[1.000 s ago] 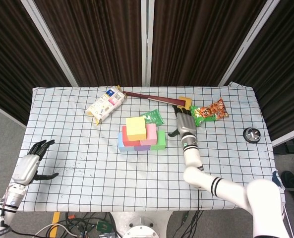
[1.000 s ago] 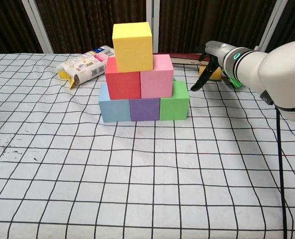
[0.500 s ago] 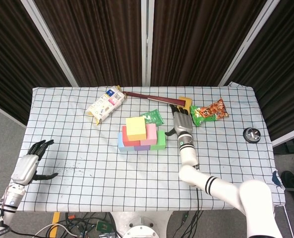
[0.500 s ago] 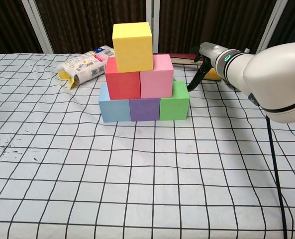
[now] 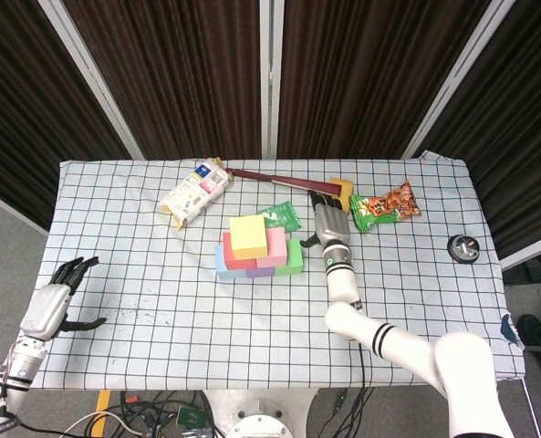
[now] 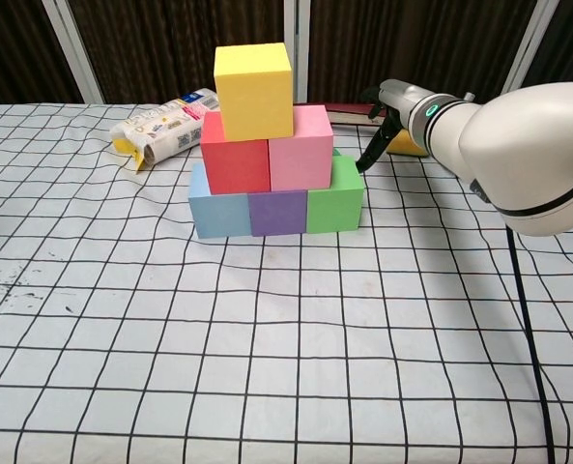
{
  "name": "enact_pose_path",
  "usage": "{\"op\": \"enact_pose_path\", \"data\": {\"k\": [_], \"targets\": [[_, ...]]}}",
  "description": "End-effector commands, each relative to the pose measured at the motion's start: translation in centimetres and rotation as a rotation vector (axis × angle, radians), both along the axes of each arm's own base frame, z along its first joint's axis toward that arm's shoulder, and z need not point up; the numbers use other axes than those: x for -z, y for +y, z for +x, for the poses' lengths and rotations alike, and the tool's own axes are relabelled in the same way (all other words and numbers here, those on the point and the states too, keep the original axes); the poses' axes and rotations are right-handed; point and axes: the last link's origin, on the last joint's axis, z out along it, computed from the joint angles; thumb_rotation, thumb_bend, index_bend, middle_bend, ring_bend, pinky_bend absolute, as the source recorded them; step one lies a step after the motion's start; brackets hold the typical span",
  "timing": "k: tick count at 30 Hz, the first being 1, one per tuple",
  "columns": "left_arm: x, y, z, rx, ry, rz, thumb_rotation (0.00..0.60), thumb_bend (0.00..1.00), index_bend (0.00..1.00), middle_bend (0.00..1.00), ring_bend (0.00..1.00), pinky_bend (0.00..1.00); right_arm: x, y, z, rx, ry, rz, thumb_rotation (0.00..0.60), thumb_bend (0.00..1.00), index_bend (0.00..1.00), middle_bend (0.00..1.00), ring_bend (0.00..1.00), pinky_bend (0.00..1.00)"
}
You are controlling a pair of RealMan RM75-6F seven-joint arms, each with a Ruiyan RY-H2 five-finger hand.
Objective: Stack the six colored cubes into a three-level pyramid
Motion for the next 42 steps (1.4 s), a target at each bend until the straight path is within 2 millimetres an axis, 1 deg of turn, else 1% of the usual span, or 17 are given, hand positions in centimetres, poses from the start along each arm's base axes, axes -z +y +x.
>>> {"op": "enact_pose_path", "data": {"k": [1, 10, 13, 16, 19, 22, 23, 25, 26, 28, 29, 33, 36, 37, 40, 42], "targets": [[0.0, 0.0, 0.0, -0.001, -0.001, 0.001, 0.6, 0.0, 0.06, 0.11, 0.02, 0.07, 0.0, 0.0, 0.0, -0.001, 0.002, -0.001, 0.6, 0.0, 0.0, 0.13, 0.0, 0.0], [0.0, 0.1, 0.0, 0.0, 0.0, 0.001, 0.6, 0.0, 0.06, 0.11, 0.02, 0.07, 0.0, 0.0, -0.1, 0.002, 0.007, -0.001, 0.6, 0.0, 0.0, 0.13, 0.0, 0.0], [-0.1, 0.1, -0.1, -0.002, 0.001, 0.0, 0.6, 0.0, 0.06, 0.11, 0.02, 0.07, -0.6, -0.1, -0.1, 0.001, 0.008, -0.015, 0.6, 0.0, 0.0, 0.13, 0.0, 0.0], [-0.2, 0.1, -0.1, -0.001, 0.007, 0.003, 0.6, 0.0, 0.06, 0.11, 0.02, 0.07, -2.1, -0.3, -0.2, -0.011, 0.021, -0.039, 0.6, 0.02, 0.0, 0.12, 0.0, 0.0], [-0.5, 0.2, -0.1, -0.001, 0.011, 0.011, 0.6, 0.0, 0.06, 0.11, 0.02, 0.07, -4.5, -0.1, -0.5, -0.049, 0.063, -0.071, 0.6, 0.08, 0.0, 0.1, 0.0, 0.0], [-0.8, 0.3, 0.0, 0.002, 0.018, 0.021, 0.6, 0.0, 0.06, 0.11, 0.02, 0.07, -7.4, 0.7, -0.5, -0.106, 0.08, -0.104, 0.6, 0.12, 0.0, 0.08, 0.0, 0.0], [-0.9, 0.3, 0.1, 0.003, 0.021, 0.025, 0.6, 0.0, 0.06, 0.11, 0.02, 0.07, -8.6, 1.3, -0.4, -0.139, 0.092, -0.116, 0.6, 0.12, 0.0, 0.08, 0.0, 0.0], [-1.1, 0.4, 0.2, 0.005, 0.03, 0.033, 0.6, 0.0, 0.06, 0.11, 0.02, 0.07, -10.3, 2.4, -0.5, -0.193, 0.113, -0.131, 0.6, 0.12, 0.0, 0.06, 0.0, 0.0], [-1.3, 0.5, 0.2, 0.005, 0.038, 0.04, 0.6, 0.0, 0.06, 0.11, 0.02, 0.07, -11.3, 3.3, -0.7, -0.227, 0.134, -0.134, 0.6, 0.12, 0.0, 0.06, 0.0, 0.0], [-1.6, 0.5, 0.3, 0.005, 0.051, 0.051, 0.6, 0.0, 0.06, 0.11, 0.02, 0.07, -12.7, 4.8, -1.1, -0.271, 0.168, -0.134, 0.6, 0.11, 0.0, 0.05, 0.0, 0.0], [-1.9, 0.5, 0.3, 0.004, 0.059, 0.058, 0.6, 0.0, 0.06, 0.11, 0.02, 0.07, -13.5, 5.9, -1.4, -0.295, 0.193, -0.133, 0.6, 0.11, 0.0, 0.04, 0.0, 0.0], [-2.6, 0.5, 0.3, 0.005, 0.102, 0.085, 0.6, 0.0, 0.06, 0.11, 0.02, 0.07, -15.3, 10.3, -3.2, -0.342, 0.283, -0.114, 0.6, 0.1, 0.0, 0.02, 0.0, 0.0], [-2.9, 0.4, 0.5, 0.013, 0.138, 0.104, 0.6, 0.0, 0.06, 0.11, 0.02, 0.07, -16.4, 13.3, -4.9, -0.336, 0.319, -0.104, 0.6, 0.09, 0.0, 0.0, 0.0, 0.0], [-3.0, 0.3, 0.5, 0.019, 0.153, 0.114, 0.6, 0.0, 0.06, 0.11, 0.02, 0.07, -16.8, 14.5, -5.7, -0.322, 0.323, -0.103, 0.6, 0.09, 0.0, 0.0, 0.0, 0.0], [-3.2, -0.1, 0.6, 0.033, 0.186, 0.136, 0.6, 0.0, 0.06, 0.11, 0.02, 0.07, -17.5, 17.0, -7.6, -0.29, 0.329, -0.113, 0.6, 0.09, 0.0, 0.0, 0.0, 0.0], [-3.3, -0.6, 0.7, 0.048, 0.213, 0.152, 0.6, 0.0, 0.06, 0.11, 0.02, 0.07, -18.0, 18.7, -9.4, -0.26, 0.34, -0.132, 0.6, 0.08, 0.0, 0.0, 0.0, 0.0]]}}
